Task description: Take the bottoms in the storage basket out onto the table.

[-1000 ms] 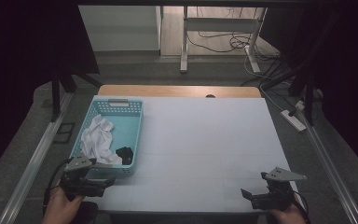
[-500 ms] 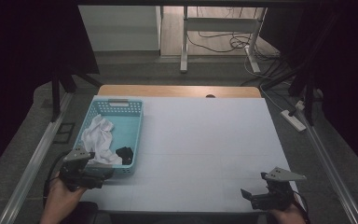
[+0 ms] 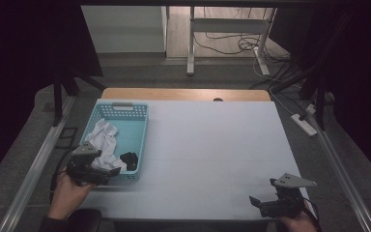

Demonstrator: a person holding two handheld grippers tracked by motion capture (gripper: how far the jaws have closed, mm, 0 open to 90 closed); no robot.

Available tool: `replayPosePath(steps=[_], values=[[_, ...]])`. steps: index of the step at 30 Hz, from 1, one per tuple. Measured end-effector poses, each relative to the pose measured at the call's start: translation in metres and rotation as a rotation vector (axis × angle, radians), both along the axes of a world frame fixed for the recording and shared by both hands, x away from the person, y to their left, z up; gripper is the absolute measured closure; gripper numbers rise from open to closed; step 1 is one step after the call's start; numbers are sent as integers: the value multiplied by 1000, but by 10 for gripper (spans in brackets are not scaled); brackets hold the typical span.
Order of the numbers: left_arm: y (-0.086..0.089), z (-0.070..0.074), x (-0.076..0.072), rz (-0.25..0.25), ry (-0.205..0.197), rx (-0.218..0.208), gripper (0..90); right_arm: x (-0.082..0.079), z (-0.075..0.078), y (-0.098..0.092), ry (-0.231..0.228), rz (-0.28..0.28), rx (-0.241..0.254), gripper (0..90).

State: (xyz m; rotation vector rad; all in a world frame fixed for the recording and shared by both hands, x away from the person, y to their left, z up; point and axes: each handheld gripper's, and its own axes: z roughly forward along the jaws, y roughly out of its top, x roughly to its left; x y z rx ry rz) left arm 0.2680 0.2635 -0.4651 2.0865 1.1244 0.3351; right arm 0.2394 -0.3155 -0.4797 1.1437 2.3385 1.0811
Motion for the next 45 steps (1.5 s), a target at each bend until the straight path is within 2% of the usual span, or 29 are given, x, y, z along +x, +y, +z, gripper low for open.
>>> replayPosePath(steps=[5, 9, 24, 33, 36, 41, 45], values=[[0, 0, 5, -2, 7, 6, 0, 0, 0, 0, 1, 3, 0, 0], [2, -2, 13, 6, 12, 31, 0, 0, 0, 0, 1, 5, -1, 0], [7, -1, 34, 23, 45, 34, 0, 0, 0, 0, 4, 8, -1, 0], [6, 0, 51, 21, 68, 61, 0, 0, 0, 0, 6, 9, -1, 3], [8, 2, 55, 38, 71, 65, 0, 0, 0, 0, 5, 11, 0, 3], [8, 1, 64, 34, 86, 63, 0, 0, 0, 1, 5, 11, -2, 3], [6, -2, 71, 13, 100, 64, 0, 0, 0, 1, 5, 13, -6, 3]])
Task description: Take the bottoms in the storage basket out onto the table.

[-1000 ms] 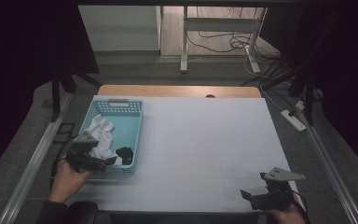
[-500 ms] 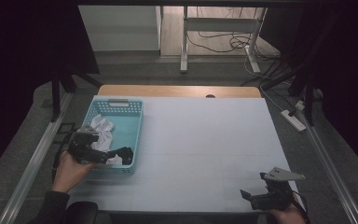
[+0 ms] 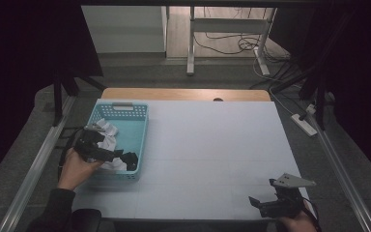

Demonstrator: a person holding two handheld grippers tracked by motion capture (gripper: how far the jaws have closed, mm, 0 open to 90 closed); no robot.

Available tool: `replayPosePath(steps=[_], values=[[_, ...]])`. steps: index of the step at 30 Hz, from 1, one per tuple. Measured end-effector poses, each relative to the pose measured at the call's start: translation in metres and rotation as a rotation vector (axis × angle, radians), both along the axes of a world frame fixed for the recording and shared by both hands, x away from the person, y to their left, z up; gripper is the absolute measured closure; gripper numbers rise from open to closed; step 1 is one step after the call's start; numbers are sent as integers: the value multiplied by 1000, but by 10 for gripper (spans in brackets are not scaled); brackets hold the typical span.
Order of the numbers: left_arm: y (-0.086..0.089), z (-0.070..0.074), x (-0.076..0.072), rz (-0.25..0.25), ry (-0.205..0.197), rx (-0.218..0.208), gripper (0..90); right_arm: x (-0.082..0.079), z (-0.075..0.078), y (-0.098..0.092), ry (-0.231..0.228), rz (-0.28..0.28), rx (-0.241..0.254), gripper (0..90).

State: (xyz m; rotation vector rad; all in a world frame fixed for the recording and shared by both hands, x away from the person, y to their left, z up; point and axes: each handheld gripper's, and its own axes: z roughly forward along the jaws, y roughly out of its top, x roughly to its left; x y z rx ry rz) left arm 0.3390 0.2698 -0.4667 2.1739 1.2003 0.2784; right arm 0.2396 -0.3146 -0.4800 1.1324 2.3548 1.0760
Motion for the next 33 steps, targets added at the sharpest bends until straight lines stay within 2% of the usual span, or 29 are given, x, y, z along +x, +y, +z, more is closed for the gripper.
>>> replayPosePath(steps=[3, 6, 7, 8, 11, 12, 13, 15, 19, 22, 23, 25, 26, 28, 31, 33], values=[[-1, -1, 4, -5, 5, -3, 0, 0, 0, 0, 0, 1, 1, 3], [-2, -1, 8, -52, 14, -14, 0, 0, 0, 0, 0, 2, 0, 3], [-2, -1, 8, -52, 14, -14, 0, 0, 0, 0, 0, 2, -1, 3], [-5, -2, 12, -79, 24, -10, 0, 0, 0, 0, -1, 3, -3, 3], [-9, -4, 15, -92, 32, 2, 0, 0, 0, 1, -1, 4, -5, 3], [-13, -4, 18, -116, 41, 18, 0, 0, 0, 1, -1, 4, -5, 3], [-13, -4, 18, -116, 41, 18, 0, 0, 0, 1, -1, 4, -5, 3], [-17, -4, 20, -168, 55, 9, 0, 0, 0, 0, -1, 4, -4, 4], [-29, -7, 22, -243, 83, 76, 4, 0, 0, 0, -1, 4, -6, 4], [-34, -8, 23, -265, 93, 96, 5, 0, 0, 1, -1, 5, -5, 3], [-39, -9, 24, -293, 106, 113, 5, 0, 0, 0, -2, 5, -6, 3], [-41, -10, 25, -298, 113, 129, 16, 0, 0, 1, -2, 6, -5, 3], [-45, -12, 28, -294, 121, 161, 24, 0, 0, 0, -2, 6, -6, 3], [-46, -15, 31, -286, 127, 192, 32, 0, 0, 0, -2, 6, -5, 3], [-48, -21, 37, -277, 151, 207, 61, 0, 0, 0, -2, 5, -5, 3], [-50, -25, 39, -284, 167, 234, 106, 0, 0, 0, -1, 5, -5, 3]])
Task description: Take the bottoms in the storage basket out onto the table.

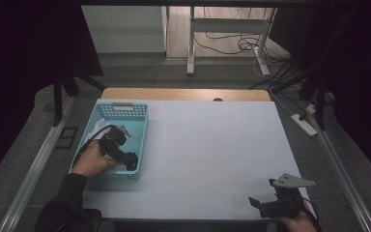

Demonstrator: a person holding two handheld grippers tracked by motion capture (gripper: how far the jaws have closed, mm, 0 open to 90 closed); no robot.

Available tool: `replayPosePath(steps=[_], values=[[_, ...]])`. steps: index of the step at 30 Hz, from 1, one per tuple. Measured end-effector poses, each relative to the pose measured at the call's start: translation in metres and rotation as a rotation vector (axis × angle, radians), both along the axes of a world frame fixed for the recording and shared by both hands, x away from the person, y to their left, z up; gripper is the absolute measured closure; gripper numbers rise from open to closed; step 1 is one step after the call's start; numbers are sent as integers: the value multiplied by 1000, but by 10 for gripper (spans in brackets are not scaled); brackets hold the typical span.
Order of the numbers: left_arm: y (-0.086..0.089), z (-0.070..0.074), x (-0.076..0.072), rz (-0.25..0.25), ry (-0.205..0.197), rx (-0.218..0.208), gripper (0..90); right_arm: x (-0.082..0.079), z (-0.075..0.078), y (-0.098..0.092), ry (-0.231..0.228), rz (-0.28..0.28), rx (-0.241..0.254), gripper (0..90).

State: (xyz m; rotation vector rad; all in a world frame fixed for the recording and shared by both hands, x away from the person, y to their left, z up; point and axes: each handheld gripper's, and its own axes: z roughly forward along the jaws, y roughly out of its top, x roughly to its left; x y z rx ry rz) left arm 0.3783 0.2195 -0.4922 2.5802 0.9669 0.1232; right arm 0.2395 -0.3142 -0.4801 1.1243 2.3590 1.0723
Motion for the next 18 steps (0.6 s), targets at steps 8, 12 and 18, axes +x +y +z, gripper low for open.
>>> replayPosePath(steps=[8, 12, 18], values=[[-2, -8, 3, -52, 59, 26, 569, 0, 0, 0, 0, 1, -1, 3], [1, -7, 4, -30, 63, 8, 778, 0, 0, 0, -1, 2, -1, 3], [17, 6, 5, 101, 3, -42, 809, 0, 0, 0, 0, 1, -1, 3]])
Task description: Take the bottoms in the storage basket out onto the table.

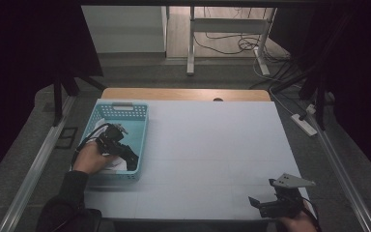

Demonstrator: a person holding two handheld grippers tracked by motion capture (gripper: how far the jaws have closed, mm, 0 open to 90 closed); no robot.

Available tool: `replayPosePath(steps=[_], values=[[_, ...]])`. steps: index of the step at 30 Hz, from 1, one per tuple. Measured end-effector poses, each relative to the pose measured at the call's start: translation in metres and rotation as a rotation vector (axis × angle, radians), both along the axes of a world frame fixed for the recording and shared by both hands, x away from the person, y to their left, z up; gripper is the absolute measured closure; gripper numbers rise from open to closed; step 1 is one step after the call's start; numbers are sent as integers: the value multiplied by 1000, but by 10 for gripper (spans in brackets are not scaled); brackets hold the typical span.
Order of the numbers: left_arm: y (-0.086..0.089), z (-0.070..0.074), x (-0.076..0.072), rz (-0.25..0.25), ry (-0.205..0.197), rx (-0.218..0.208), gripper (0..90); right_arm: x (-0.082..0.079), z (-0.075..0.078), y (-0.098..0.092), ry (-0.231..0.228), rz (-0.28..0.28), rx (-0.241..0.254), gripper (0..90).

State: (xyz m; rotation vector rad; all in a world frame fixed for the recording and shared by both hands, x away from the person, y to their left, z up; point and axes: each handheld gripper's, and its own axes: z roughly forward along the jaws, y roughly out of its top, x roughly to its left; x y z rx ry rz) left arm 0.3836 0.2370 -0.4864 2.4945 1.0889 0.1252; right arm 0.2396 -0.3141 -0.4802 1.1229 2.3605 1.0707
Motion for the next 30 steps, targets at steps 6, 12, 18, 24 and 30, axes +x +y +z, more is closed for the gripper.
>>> replayPosePath(steps=[6, 12, 18, 24, 30], values=[[12, 13, 5, 92, -50, -28, 808, 0, 0, 0, 1, 1, 2, 4], [25, 24, 13, 177, -81, -22, 807, 0, 0, 0, 2, 0, 2, 3], [39, 31, 20, 258, -105, -4, 802, 1, 0, 0, 3, 1, 2, 4], [52, 28, 31, 352, -105, 52, 792, 1, 0, 0, 4, 1, 2, 3], [58, 14, 40, 388, -54, 76, 528, 1, 0, 0, 4, 0, 3, 4]])
